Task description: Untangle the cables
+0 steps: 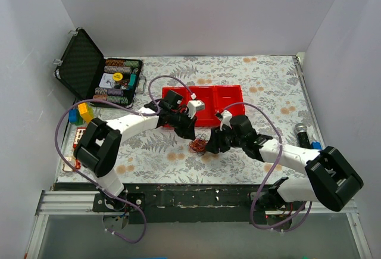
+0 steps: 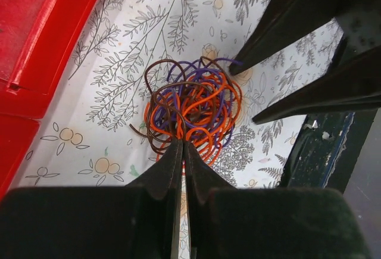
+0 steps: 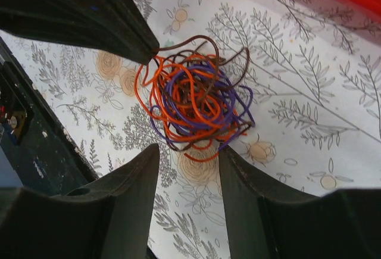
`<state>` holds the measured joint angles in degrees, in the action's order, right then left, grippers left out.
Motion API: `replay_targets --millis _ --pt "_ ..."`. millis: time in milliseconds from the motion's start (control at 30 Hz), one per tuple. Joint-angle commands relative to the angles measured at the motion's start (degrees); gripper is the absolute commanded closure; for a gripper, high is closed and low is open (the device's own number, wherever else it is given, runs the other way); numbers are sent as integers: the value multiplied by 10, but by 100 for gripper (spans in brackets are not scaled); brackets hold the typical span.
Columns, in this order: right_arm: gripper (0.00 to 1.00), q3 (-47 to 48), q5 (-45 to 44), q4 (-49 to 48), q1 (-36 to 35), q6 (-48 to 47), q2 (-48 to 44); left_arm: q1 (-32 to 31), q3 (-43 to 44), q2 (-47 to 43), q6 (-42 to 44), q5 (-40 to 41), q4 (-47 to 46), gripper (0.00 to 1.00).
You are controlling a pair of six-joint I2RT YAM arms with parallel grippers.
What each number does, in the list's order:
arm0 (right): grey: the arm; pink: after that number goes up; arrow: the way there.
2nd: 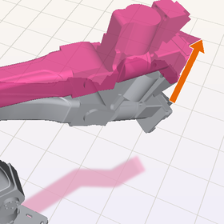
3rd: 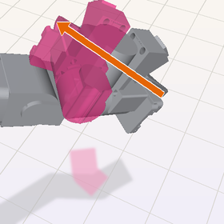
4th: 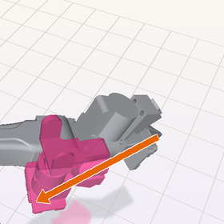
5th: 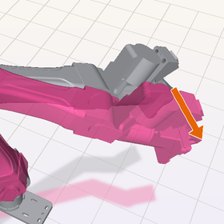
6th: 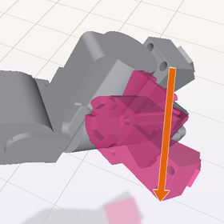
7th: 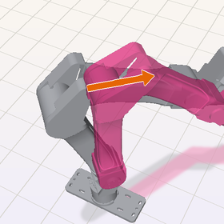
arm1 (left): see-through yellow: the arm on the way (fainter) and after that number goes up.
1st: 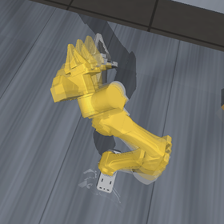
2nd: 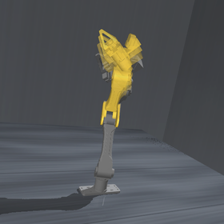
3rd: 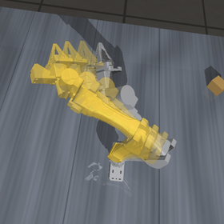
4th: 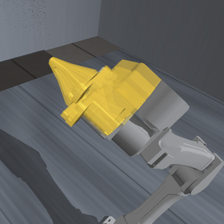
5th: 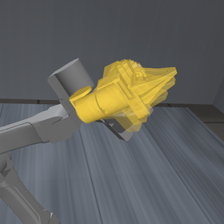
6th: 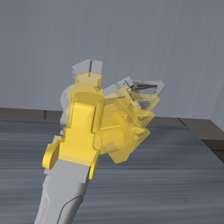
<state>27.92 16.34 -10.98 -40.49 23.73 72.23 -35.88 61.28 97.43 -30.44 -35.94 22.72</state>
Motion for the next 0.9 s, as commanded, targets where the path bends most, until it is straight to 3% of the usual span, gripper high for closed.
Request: replay_targets --millis 0,67,233,367,667,867 --pt "49 41 33 -62 2 0 33 -4 -15 -61 -16 6 -11 100" --pt "54 49 36 -69 3 4 49 -5 -26 -71 -17 9 -12 100" --pt "83 66 29 -49 2 8 84 -4 -44 -92 -16 11 -8 100" --pt "99 44 4 -35 2 4 64 -4 -43 -115 -18 12 9 100" --pt "99 -33 -63 38 2 6 -41 10 16 -200 -5 57 83 100" --pt "99 -40 -116 93 2 11 -56 37 88 -237 -2 75 134 100"
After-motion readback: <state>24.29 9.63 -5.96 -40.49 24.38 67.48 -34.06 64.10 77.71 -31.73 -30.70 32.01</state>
